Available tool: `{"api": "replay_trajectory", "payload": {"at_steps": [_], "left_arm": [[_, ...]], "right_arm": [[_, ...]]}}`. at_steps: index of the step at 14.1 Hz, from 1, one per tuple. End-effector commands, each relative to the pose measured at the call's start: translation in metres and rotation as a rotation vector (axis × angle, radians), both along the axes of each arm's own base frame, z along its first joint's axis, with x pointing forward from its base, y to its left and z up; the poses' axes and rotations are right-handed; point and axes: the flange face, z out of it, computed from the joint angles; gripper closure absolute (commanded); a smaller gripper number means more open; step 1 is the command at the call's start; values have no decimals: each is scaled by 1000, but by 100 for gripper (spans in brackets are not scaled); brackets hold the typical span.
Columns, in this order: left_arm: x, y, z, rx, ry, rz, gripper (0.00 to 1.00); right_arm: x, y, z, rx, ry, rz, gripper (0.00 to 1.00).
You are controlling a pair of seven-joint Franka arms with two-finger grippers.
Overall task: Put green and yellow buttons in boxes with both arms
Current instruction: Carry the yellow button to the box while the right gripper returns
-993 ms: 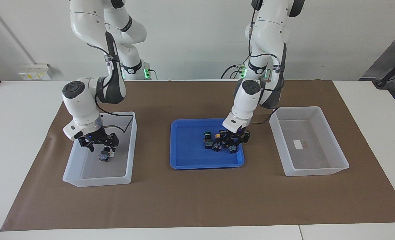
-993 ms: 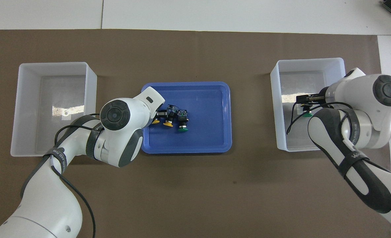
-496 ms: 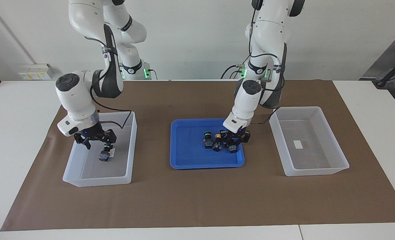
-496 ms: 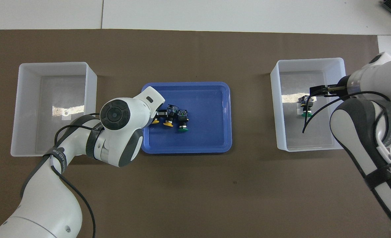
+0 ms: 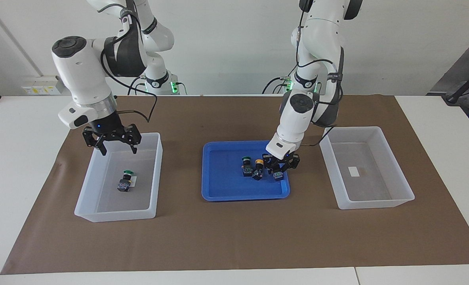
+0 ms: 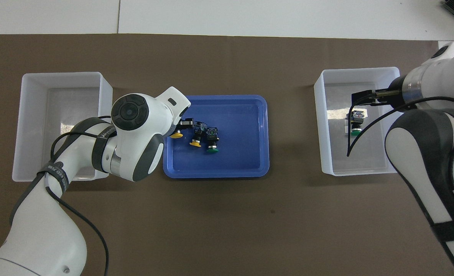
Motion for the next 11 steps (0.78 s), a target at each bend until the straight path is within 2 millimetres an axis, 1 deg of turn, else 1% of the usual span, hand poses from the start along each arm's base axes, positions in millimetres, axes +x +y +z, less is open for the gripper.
{"api": "replay_trajectory", "payload": {"at_steps": [1, 2, 3, 4, 5, 7, 8, 10, 11], "left_arm": [[10, 9, 39, -1, 10, 6, 100], [22, 27, 53, 0, 9, 34, 100], [36, 50, 70, -1, 2, 65, 100], [52, 71, 91, -7, -12, 99, 100], [64, 95, 104, -9, -21, 132, 100], [81, 151, 114, -4, -45, 156, 100], [87, 179, 114, 5, -50, 138, 100], [90, 234, 109, 27, -45, 98, 100], [87, 249, 103, 33, -22, 95, 100]], "right_arm": [[-2, 39, -4, 42, 24, -9, 0], [-3, 55, -8, 52, 26, 3, 0], [-3, 75, -18, 57, 34, 28, 0], [-2, 99, -30, 60, 31, 65, 0], [-1, 115, -44, 74, 24, 77, 0], [-3, 164, -74, 138, -13, 41, 0], [-4, 183, -86, 151, -24, 42, 0], [-9, 220, -110, 174, -29, 35, 0], [-13, 240, -121, 190, -37, 26, 0]]}}
